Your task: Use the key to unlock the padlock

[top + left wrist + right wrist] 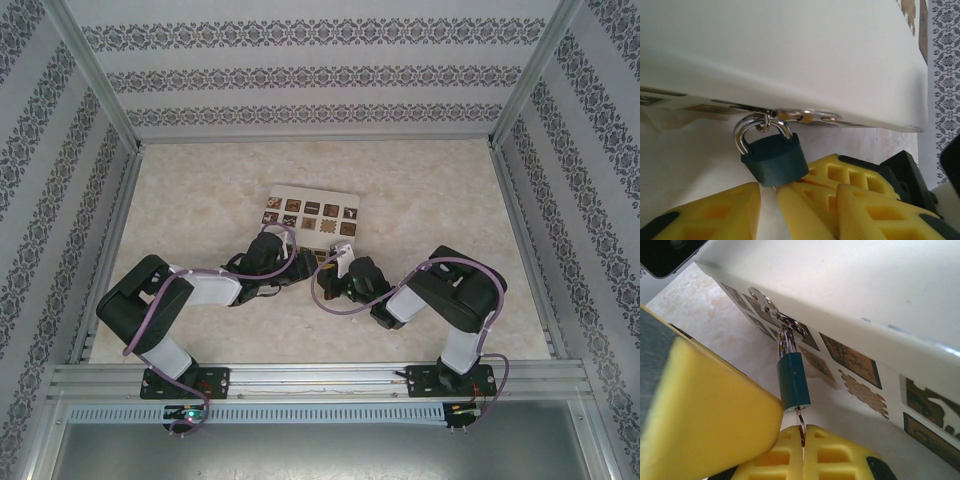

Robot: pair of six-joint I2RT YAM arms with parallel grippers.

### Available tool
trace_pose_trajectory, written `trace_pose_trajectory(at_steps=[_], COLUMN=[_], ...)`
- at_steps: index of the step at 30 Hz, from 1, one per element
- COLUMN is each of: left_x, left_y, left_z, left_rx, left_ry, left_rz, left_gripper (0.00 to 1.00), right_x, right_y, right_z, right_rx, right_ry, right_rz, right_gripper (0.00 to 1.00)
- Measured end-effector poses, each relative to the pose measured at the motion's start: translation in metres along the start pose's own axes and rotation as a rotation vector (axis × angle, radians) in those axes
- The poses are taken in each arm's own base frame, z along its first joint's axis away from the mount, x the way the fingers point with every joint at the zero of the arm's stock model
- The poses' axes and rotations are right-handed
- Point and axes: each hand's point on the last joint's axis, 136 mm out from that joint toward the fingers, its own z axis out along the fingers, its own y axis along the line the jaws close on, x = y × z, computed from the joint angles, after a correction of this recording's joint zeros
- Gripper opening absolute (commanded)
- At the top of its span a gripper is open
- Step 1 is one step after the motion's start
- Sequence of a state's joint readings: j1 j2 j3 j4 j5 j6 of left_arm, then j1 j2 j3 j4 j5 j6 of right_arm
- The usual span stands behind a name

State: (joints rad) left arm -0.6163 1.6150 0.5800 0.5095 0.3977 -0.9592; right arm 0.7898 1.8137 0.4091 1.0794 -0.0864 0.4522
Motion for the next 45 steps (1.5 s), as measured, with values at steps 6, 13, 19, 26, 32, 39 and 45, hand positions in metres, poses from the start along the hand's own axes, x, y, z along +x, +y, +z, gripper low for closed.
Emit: trace_pose_trajectory(at_steps=[6,13,19,26,32,39,45], left_x=[0.000,-0.011,-0.014,-0.011,-0.007,-0.007,-0.006], left_y=[-0.007,-0.018,-0.013,-0.009,-0.003,0.001,0.009], left_z=[-0.013,-0.046,-0.067,-0.073,-0.075,-0.073,-0.063], left_rx=[0.023,0.071,0.083,0.117,0.128,0.122,0.113], left_ry=[-0.016,-0.093,-0.150,-0.184,-0.192,-0.197,-0.187], left_rz=[0.014,0.028,0.025,-0.015,-0.058,-0.089,-0.121], left_gripper=[0.55,0.60,0.62,0.62,0.62,0.62,0.61], right_x=[0.000,0.000,0.001,0.002,0.001,-0.001,-0.001], right_y=[0.000,0.001,0.005,0.011,0.014,0.021,0.021], right_z=[0.000,0.000,-0.003,-0.007,-0.008,-0.007,-0.009], right_rx=[-0.004,-0.010,-0.033,-0.069,-0.095,-0.122,-0.127], right_ry=[-0.008,-0.006,0.002,0.008,-0.005,-0.016,-0.021], right_rz=[0.020,0.050,0.135,0.261,0.358,0.416,0.436], right_gripper=[0.00,0.00,0.00,0.00,0.00,0.00,0.00])
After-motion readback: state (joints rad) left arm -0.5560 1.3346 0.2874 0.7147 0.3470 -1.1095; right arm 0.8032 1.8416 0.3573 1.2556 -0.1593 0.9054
